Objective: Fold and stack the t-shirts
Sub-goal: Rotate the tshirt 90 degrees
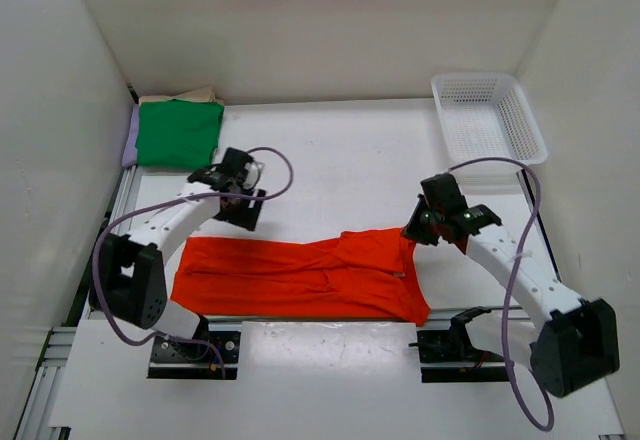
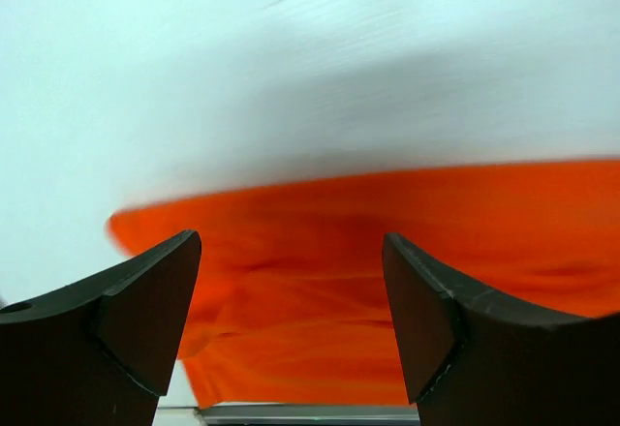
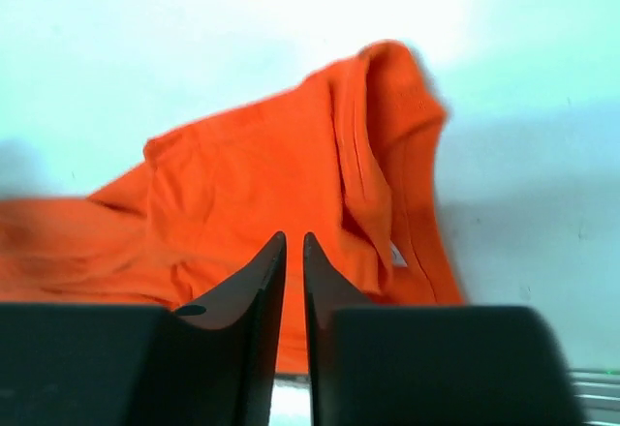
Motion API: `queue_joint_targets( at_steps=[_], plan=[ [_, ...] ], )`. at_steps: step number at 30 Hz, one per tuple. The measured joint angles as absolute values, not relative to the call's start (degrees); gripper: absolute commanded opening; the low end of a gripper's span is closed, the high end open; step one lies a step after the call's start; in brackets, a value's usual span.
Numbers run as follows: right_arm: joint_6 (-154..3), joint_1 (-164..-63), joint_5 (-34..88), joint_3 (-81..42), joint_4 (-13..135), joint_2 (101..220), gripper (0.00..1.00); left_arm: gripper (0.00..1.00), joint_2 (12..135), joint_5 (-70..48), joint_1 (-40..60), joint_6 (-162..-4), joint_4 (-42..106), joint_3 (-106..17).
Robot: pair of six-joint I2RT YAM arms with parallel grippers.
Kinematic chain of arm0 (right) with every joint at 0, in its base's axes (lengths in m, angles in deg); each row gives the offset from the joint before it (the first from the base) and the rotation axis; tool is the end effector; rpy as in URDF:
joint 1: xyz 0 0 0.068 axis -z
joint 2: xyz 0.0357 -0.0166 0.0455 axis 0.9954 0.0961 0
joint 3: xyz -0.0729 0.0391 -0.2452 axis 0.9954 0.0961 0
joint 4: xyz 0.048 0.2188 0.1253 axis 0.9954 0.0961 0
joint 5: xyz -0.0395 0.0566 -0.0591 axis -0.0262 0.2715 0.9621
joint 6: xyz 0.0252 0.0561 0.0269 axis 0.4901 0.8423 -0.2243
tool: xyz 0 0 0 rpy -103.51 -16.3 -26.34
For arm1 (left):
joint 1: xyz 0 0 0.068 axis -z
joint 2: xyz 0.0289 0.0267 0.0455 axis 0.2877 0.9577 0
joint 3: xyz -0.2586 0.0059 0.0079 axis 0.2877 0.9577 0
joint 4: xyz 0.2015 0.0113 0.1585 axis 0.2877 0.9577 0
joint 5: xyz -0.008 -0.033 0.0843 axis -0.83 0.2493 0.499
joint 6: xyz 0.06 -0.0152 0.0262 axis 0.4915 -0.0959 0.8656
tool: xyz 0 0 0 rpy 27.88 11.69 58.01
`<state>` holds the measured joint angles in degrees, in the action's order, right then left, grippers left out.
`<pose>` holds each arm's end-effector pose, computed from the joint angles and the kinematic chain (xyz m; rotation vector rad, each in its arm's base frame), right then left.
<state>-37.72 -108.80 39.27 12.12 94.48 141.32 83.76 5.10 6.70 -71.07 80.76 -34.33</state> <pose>0.2091 0.0898 0.2164 0.4807 2.4766 0.4071 0.2670 -0.1075 0.2017 0.5295 2.7221 0.0898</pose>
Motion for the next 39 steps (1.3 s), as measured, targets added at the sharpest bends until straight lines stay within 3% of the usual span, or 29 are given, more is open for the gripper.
queue_joint_targets(
  at_steps=[3, 7, 12, 15, 24, 28, 31, 34, 39],
  plan=[
    [-37.2, -109.0, 39.7, 10.1, 93.4, 148.8, 0.05, 0.87, 81.3, 9.7, -2.4, -71.1, 79.2, -26.5],
    [-34.7, -108.9, 38.9, 10.3, 94.3, 158.8, 0.03, 0.87, 82.7, 14.0, -11.4, -71.1, 78.0, -19.0],
    [-32.2, -108.7, 38.5, 11.7, 95.1, 164.1, 0.03, 0.87, 83.9, 14.5, -16.8, -71.1, 77.1, -18.5],
    [-32.2, -107.1, 38.0, 6.6, 97.7, 169.5, 0.03, 0.87, 84.0, 14.1, -18.1, -71.1, 77.0, -18.5],
    [-34.9, -105.8, 41.0, -34.1, 102.5, 199.5, 0.03, 0.94, 82.4, 7.5, -25.9, -71.1, 79.2, -19.6],
    [-35.1, -105.8, 41.3, -59.9, 102.7, 214.9, 0.03, 0.97, 79.5, 1.3, -27.0, -71.1, 84.6, -26.3],
    [-36.0, -105.7, 39.3, -70.8, 100.3, 221.3, 0.09, 0.97, 77.0, -1.6, -27.0, -71.1, 86.3, -31.0],
    [-38.2, -105.8, 37.9, -69.4, 97.4, 219.8, 0.11, 0.97, 75.9, -1.7, -27.4, -71.1, 86.6, -32.0],
    [-41.8, -107.2, 40.5, -53.0, 94.1, 205.2, 0.12, 0.97, 78.7, 2.3, -29.1, -71.1, 85.3, -28.8]
  ],
)
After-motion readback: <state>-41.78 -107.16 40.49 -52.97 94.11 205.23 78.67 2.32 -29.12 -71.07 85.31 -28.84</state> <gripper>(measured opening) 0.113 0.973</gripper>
